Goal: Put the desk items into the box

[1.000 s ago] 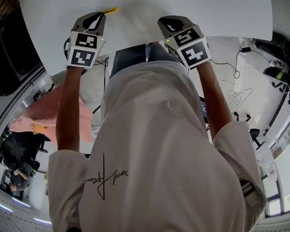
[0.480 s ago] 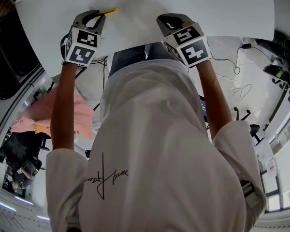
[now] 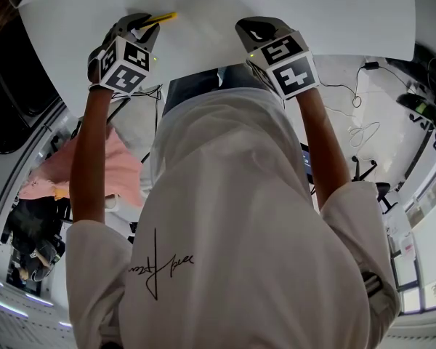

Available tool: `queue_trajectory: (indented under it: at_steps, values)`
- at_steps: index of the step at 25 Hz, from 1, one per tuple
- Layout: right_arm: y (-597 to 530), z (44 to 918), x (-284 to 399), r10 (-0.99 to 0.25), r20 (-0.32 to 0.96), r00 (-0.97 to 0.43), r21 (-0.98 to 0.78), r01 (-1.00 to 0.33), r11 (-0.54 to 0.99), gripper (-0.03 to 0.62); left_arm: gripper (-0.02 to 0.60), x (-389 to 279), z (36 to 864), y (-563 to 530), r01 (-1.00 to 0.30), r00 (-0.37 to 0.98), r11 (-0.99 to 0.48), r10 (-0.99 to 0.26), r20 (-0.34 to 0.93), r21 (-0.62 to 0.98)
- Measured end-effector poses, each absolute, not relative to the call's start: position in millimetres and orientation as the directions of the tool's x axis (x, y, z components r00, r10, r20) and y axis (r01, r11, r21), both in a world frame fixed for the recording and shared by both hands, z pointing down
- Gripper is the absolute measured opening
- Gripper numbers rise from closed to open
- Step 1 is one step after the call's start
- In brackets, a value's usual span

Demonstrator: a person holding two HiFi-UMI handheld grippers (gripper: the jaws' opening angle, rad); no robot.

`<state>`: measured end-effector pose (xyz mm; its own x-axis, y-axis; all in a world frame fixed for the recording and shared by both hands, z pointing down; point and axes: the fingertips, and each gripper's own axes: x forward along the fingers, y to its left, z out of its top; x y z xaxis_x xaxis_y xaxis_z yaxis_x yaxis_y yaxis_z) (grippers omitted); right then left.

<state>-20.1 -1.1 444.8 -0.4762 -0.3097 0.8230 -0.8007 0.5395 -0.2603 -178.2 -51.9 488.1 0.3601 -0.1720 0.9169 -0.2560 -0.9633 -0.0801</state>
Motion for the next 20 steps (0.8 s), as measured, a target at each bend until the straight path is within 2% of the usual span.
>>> queue_trajectory:
  at_steps: [11,20]
  values:
    - [-7.3,453.5,-27.7,-0.292,0.826,-0.482,-0.279,-0.8,0.532,0.029,0.095,-182.2,505.2,-52.4,-0.176,0.356,-0.984,-0.079,0.931,-0.016]
    - [-11.6,453.0,-24.4,-0.291,0.826,-0.483,-0.284,-0.802,0.526,0.029,0.08,-179.4,503.6,-48.6,-0.167,0.371,-0.986,-0.035,0.928,0.029]
